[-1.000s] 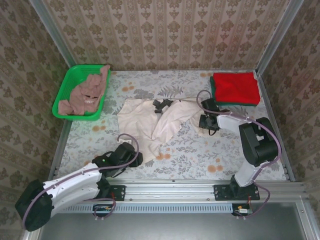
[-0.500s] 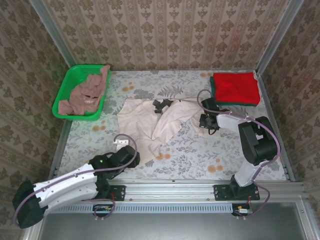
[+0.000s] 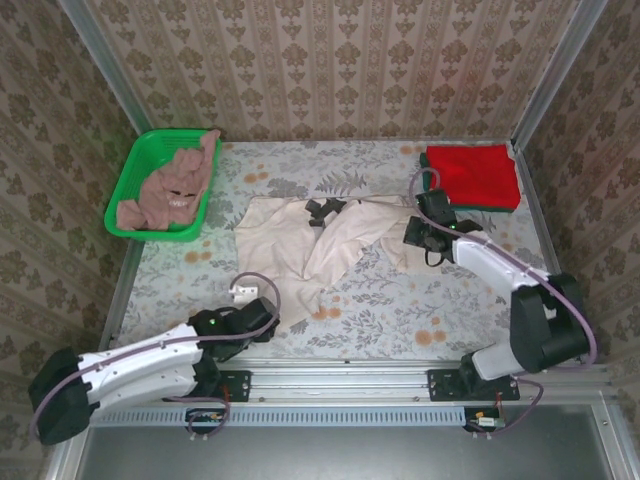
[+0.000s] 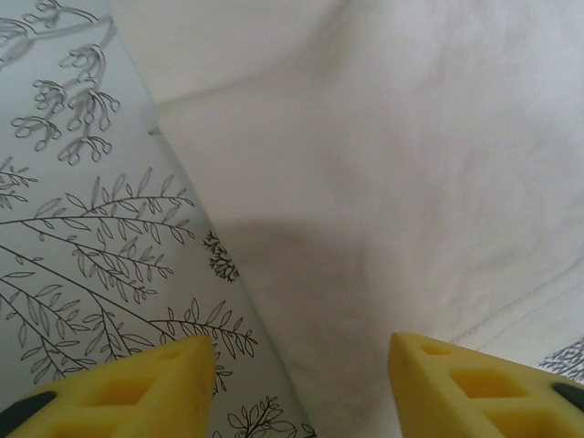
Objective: Fold and stack the t-shirts
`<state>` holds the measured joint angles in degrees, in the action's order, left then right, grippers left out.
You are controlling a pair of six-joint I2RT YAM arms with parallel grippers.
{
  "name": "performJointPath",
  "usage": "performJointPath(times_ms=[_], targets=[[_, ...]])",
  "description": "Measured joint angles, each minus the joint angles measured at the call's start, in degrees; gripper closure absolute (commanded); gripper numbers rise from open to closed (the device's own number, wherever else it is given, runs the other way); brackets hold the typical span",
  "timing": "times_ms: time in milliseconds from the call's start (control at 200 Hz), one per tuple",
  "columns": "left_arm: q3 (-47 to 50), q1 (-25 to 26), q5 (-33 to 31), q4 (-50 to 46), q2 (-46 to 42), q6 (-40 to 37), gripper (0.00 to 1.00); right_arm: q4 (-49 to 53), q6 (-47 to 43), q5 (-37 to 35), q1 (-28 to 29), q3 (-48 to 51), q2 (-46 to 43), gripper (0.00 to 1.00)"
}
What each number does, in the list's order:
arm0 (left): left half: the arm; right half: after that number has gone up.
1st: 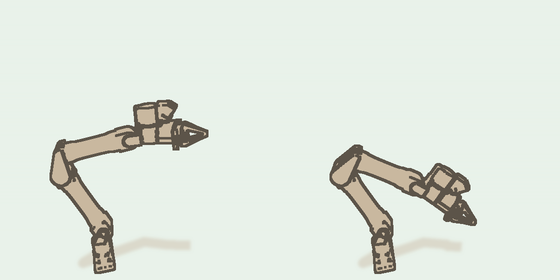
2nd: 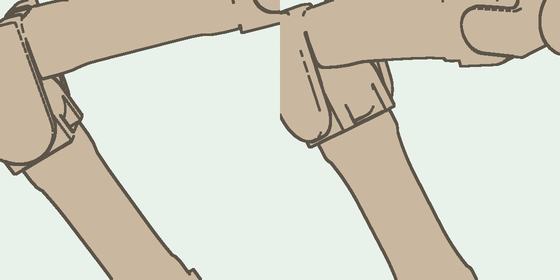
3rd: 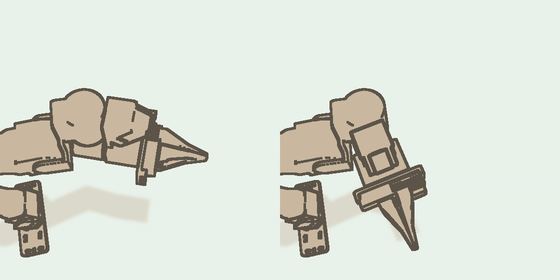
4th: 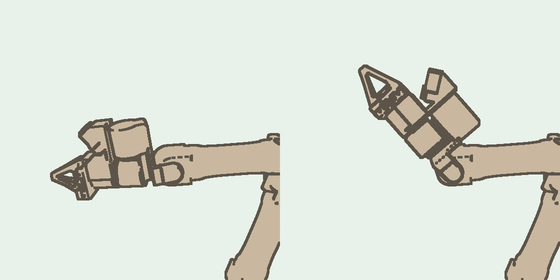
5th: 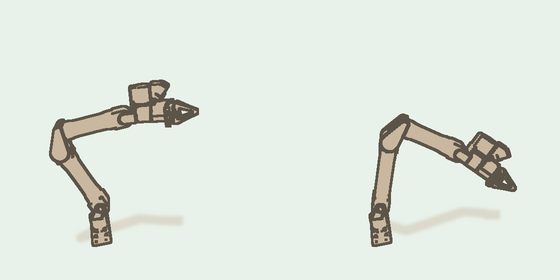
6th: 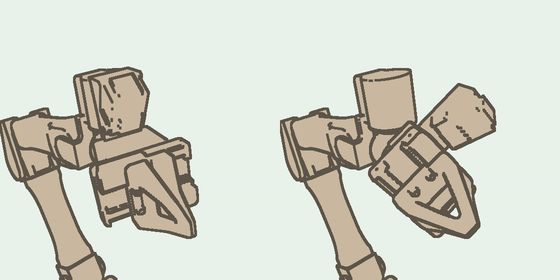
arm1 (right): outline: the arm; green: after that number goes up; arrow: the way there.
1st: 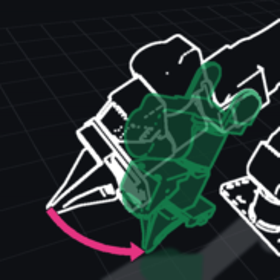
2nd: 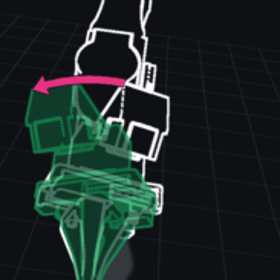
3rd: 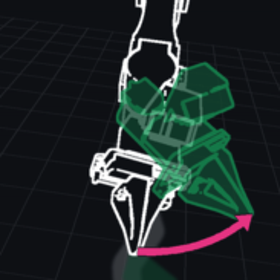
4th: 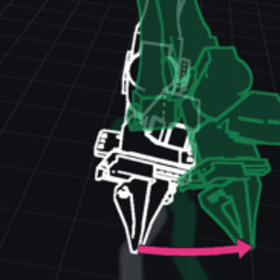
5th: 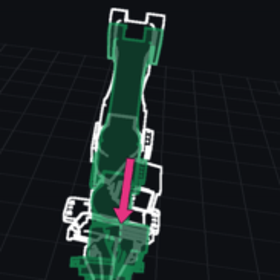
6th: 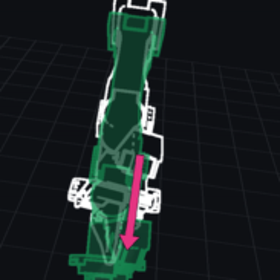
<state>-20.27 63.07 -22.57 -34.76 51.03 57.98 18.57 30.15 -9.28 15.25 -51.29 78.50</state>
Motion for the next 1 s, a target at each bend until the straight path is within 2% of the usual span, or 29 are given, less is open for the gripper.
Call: performJointPath(times_ms=[115,240,320,405,525,660,795,965,1000], targets=[[-1.4,3.3,-0.6,-0.7,3.4,2.0,0.45,2.1,-0.5,-0.8,0.0,0.0,-2.6,1.0],[-2.6,6.4,-1.2,-0.3,5.9,4.5,0.47,4.8,-1.7,-1.4,0.0,0.0,-4.5,1.0],[-2.5,6.8,-1.1,1.0,6.9,5.6,0.55,6.3,-2.1,-1.8,0.0,-0.1,-5.9,1.0],[-2.1,7.0,-1.1,2.1,7.4,6.2,0.56,7.4,-2.4,-2.2,0.0,-0.1,-7.5,1.0],[-1.5,7.0,-1.2,2.1,7.4,7.4,0.49,8.0,-2.8,-2.5,0.0,-0.1,-9.8,1.0],[-1.0,7.0,-1.6,0.9,7.0,8.9,0.48,8.7,-3.0,-2.6,0.0,-0.1,-10.8,1.0],[-0.7,7.0,-1.8,1.1,7.1,9.8,0.68,8.9,-3.0,-2.6,0.0,0.0,-10.8,1.0],[-0.7,7.0,-2.0,2.6,7.5,9.3,1.0,8.9,-3.0,-2.4,0.0,0.0,-10.9,1.0],[-0.7,7.0,-2.1,2.6,7.1,8.8,1.0,9.1,-3.0,-2.1,0.0,0.0,-11.2,1.0]])
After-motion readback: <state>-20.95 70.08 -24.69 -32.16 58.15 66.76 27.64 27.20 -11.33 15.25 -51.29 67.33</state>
